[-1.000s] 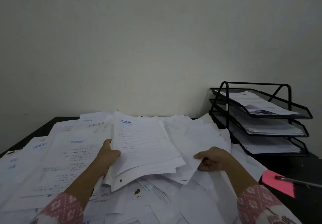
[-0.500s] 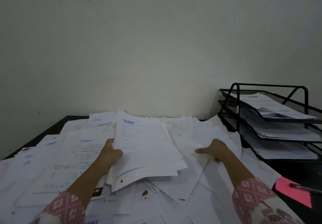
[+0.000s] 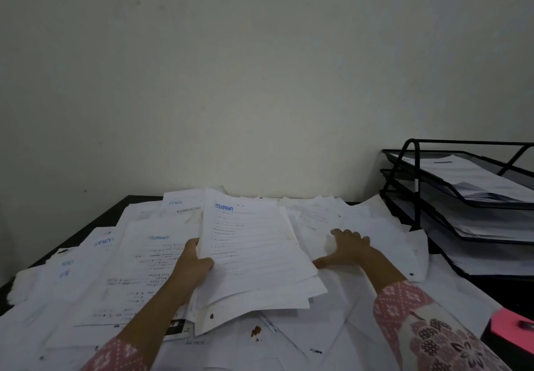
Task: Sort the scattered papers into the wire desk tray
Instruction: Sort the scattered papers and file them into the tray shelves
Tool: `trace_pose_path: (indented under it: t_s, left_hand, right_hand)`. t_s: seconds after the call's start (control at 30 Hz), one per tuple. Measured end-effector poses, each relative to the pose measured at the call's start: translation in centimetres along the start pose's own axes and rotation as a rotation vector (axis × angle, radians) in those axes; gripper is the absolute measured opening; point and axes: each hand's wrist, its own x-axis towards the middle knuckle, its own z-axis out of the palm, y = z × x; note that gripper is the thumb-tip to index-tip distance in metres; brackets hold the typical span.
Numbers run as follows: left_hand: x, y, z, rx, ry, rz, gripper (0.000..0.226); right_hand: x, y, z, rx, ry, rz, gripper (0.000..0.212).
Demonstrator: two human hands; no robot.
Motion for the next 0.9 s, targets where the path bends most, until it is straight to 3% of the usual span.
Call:
trace_pose_path:
  t_s: [0.2,0.23,0.33,0.43,0.6,0.77,0.9]
  left_hand:
    - [0.0,0.0,0.4,-0.032,-0.018,-0.011,0.056]
    - [-0.1,0.1,0.6,-0.039,-0.024,-0.012,0.056]
    - [-0.6,0.2,1.3,-0.059,-0.046,-0.003,0.056]
    - [-1.0,0.5,2.0,-0.064,-0.071,0.006,0.055]
    - [-1.5,1.5,3.1,-0.044,-0.13,0.021,0.053]
    - [-2.0,1.9,4.3,0.004,-0.248,0.025,0.05]
    - [-2.2,2.3,5.5,0.095,-0.309,0.072,0.048]
  right_hand:
    - [-1.8,-0.4,0.0,0.227,-0.028,-0.055,0.049]
    - [-2.2,-0.3,-0.1,0.24,-0.047,-0.035,0.047]
    - [-3.2,0.3,-0.3,0.309,-0.123,0.02,0.075]
    - [-4.1,0.9,-0.5,0.457,-0.196,0.055,0.089]
    - [-5.1,2.8,-0.2,1.042,-0.165,0.184,0.047]
    - [-6.3,4.0,-0.1,1.189,-0.291,0.214,0.048]
    - [-5.9,3.4,0.2,1.221,-0.11,0.196,0.05]
